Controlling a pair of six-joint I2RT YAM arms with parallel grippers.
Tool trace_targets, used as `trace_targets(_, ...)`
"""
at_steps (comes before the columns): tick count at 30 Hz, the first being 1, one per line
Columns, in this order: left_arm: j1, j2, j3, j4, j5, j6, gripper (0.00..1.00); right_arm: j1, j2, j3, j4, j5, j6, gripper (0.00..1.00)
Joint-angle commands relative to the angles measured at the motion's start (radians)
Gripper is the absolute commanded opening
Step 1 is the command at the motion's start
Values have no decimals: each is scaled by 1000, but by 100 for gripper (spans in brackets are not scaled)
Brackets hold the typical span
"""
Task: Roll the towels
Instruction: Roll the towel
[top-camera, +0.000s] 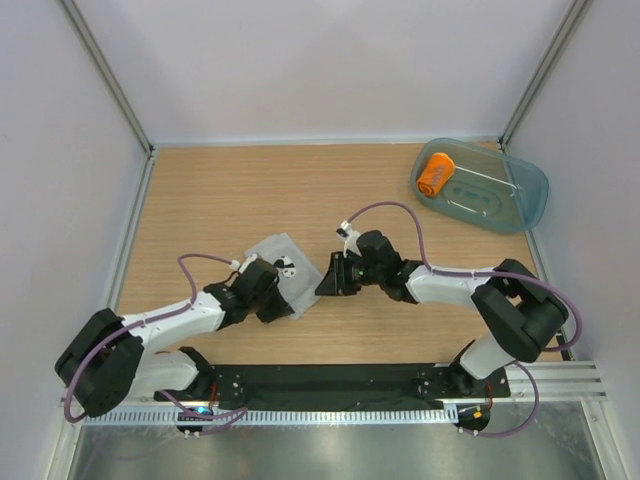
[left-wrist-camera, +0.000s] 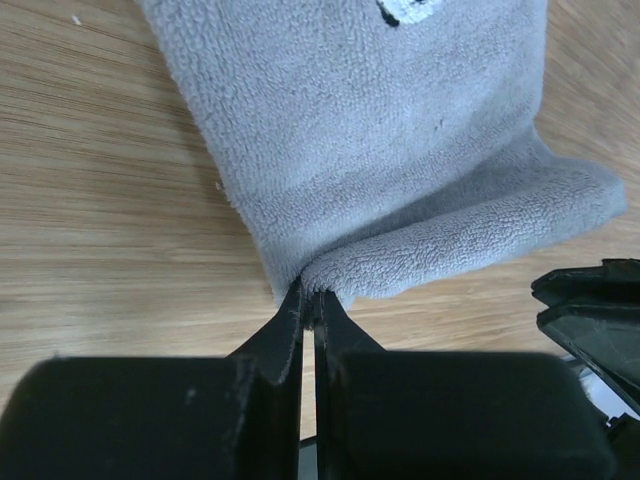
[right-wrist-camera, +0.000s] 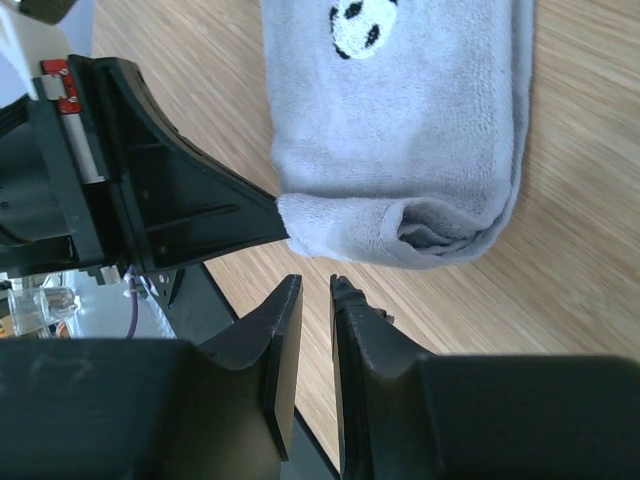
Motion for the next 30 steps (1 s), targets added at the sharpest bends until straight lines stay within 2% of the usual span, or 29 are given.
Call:
trace_targets(1,18,26,-10,22,16,15,0,6,28,16,131,-37,8,25)
trace_targets(9,47,49,-11,38,54,39,0,-2,128,81,129,-26,-24,25)
trace_targets(21,60,82,-2,37,71,83,0,-88,256,138,80,-20,-50,21)
trace_targets(23,61,83,0,35,71,88,6,-93,268,134,74,-19,-58,21)
trace_targets(28,61,80,21,11,63,124,33,-97,297,136,62,-8,-63,20)
trace_targets(30,61,66,50,-24,28,146,36,-97,312,144,45,0,-66,20)
